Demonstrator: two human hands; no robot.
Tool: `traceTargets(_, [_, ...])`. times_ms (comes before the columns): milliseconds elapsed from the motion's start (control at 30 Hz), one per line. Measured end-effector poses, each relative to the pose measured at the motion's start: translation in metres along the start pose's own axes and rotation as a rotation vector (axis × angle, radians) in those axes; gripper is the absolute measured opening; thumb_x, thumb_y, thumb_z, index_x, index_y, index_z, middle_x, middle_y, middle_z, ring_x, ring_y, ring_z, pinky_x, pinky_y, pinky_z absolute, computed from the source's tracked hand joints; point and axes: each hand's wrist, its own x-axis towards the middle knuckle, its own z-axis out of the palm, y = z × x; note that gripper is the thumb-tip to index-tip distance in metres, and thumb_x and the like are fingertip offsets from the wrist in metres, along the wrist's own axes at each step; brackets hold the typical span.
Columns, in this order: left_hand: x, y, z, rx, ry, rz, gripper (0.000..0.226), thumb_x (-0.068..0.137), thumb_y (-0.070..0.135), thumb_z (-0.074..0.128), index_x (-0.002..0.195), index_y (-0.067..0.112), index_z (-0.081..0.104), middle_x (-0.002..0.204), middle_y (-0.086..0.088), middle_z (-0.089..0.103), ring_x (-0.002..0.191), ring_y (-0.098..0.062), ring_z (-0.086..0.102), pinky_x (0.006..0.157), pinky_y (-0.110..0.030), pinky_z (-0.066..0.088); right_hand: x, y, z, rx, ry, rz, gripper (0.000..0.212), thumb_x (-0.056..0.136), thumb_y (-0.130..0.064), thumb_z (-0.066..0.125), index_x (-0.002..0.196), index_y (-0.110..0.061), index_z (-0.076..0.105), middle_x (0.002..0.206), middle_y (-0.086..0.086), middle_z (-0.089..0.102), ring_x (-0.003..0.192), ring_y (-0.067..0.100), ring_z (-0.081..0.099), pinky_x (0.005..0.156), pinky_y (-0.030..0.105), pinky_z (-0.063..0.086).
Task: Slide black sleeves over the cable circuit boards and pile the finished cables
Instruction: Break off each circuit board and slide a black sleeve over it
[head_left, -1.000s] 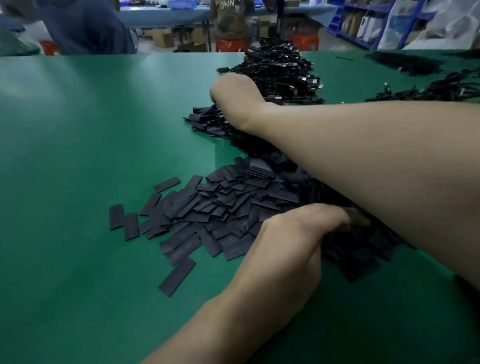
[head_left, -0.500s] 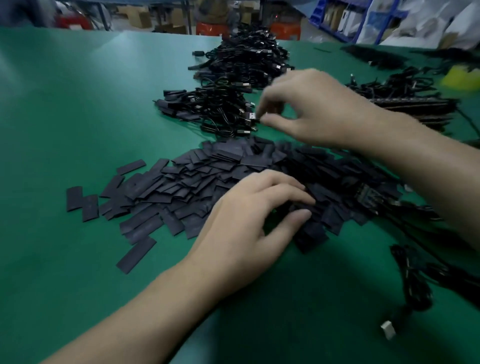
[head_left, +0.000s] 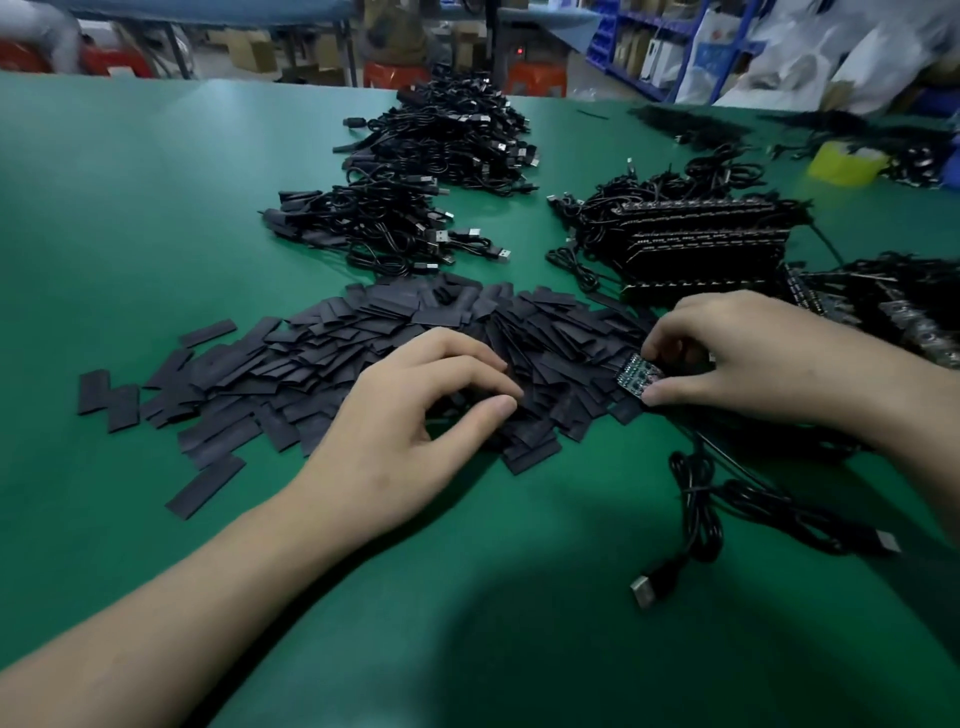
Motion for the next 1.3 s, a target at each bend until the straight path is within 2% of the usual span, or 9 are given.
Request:
traceTargets(100, [0.000, 0.001, 0.000, 0.016, -0.001, 0.009, 0.010, 0.093, 0.024, 0.069, 0.098, 0.023, 0.078, 0.110, 0.012, 0.066, 0.109, -0.006, 0.063, 0.095, -0.017, 0.044, 0.001, -0.001, 0.005, 0.049, 0.052, 0.015, 0.036, 0.075, -0.058, 0.077, 0.096, -0.032, 0.063, 0.094, -0.014, 0.060, 0.088, 0.007, 0.059, 0.082, 0.034, 0.053])
traceTargets(233, [0.000, 0.001, 0.001, 0.010, -0.013, 0.023, 0.009, 0.093, 0.023, 0.071, 0.098, 0.022, 0.078, 0.108, 0.011, 0.066, 0.106, -0.009, 0.064, 0.093, -0.018, 0.045, -0.001, -0.001, 0.002, 0.305, 0.099, 0.011, 0.027, 0.077, -0.036, 0.085, 0.083, -0.030, 0.060, 0.080, -0.010, 0.065, 0.070, -0.001, 0.057, 0.062, 0.012, 0.043])
traceTargets(400, [0.000, 0.000, 0.001, -0.073, -0.042, 0.009, 0.018, 0.091, 0.034, 0.070, 0.104, 0.023, 0.078, 0.099, 0.011, 0.071, 0.097, -0.010, 0.068, 0.086, -0.021, 0.050, -0.004, -0.036, -0.004, 0.940, 0.049, -0.071, 0.033, 0.066, -0.032, 0.086, 0.088, -0.018, 0.065, 0.071, -0.005, 0.064, 0.065, 0.011, 0.055, 0.065, 0.022, 0.046])
traceTargets(600, [0.000, -0.002, -0.002, -0.352, -0.006, -0.176, 0.021, 0.083, 0.039, 0.071, 0.090, 0.020, 0.076, 0.080, -0.002, 0.074, 0.074, -0.018, 0.069, 0.072, -0.033, 0.054, -0.004, -0.088, 0.025, 1.363, 0.129, -0.024, 0.036, 0.062, -0.027, 0.082, 0.088, -0.013, 0.062, 0.062, -0.001, 0.063, 0.052, 0.012, 0.053, 0.047, 0.022, 0.047])
traceTargets(733, [0.002, -0.004, -0.002, -0.460, 0.002, -0.226, 0.016, 0.081, 0.034, 0.073, 0.080, 0.018, 0.075, 0.073, -0.006, 0.073, 0.067, -0.011, 0.063, 0.066, -0.028, 0.050, -0.007, -0.098, 0.035, 1.476, 0.129, -0.001, 0.035, 0.062, -0.029, 0.082, 0.088, -0.015, 0.064, 0.062, -0.003, 0.066, 0.052, 0.006, 0.058, 0.047, 0.019, 0.048])
traceTargets(833, [0.003, -0.001, 0.000, -0.583, 0.004, -0.243, 0.013, 0.081, 0.026, 0.072, 0.082, 0.013, 0.074, 0.072, -0.004, 0.074, 0.066, -0.010, 0.067, 0.068, -0.019, 0.053, -0.010, -0.097, 0.034, 1.436, 0.128, -0.015, 0.021, 0.065, -0.037, 0.081, 0.081, -0.024, 0.076, 0.069, -0.004, 0.072, 0.060, 0.003, 0.062, 0.053, 0.014, 0.049])
traceTargets(967, [0.003, 0.001, 0.002, -0.618, 0.025, -0.263, 0.015, 0.078, 0.025, 0.074, 0.084, 0.012, 0.077, 0.076, -0.007, 0.077, 0.067, -0.010, 0.069, 0.070, -0.019, 0.056, -0.010, -0.100, 0.036, 1.396, 0.214, -0.068, 0.002, 0.069, -0.035, 0.079, 0.070, -0.033, 0.078, 0.066, -0.008, 0.072, 0.060, -0.001, 0.062, 0.059, 0.009, 0.046])
traceTargets(1167, [0.003, 0.006, 0.000, -0.678, 0.015, -0.292, 0.017, 0.072, 0.016, 0.075, 0.080, 0.002, 0.072, 0.072, -0.017, 0.074, 0.058, -0.012, 0.068, 0.063, -0.019, 0.056, -0.011, -0.100, 0.037, 1.481, 0.119, -0.090, 0.004, 0.065, -0.034, 0.078, 0.068, -0.031, 0.078, 0.067, -0.003, 0.073, 0.060, 0.001, 0.065, 0.059, 0.010, 0.049])
traceTargets(1300, [0.004, 0.008, -0.003, -0.696, -0.040, -0.294, 0.014, 0.071, 0.015, 0.074, 0.076, 0.002, 0.070, 0.066, -0.008, 0.073, 0.054, -0.008, 0.064, 0.060, -0.016, 0.053, -0.010, -0.097, 0.038, 1.513, 0.030, -0.090, 0.011, 0.063, -0.034, 0.079, 0.069, -0.025, 0.078, 0.071, 0.001, 0.074, 0.062, 0.005, 0.066, 0.060, 0.012, 0.050])
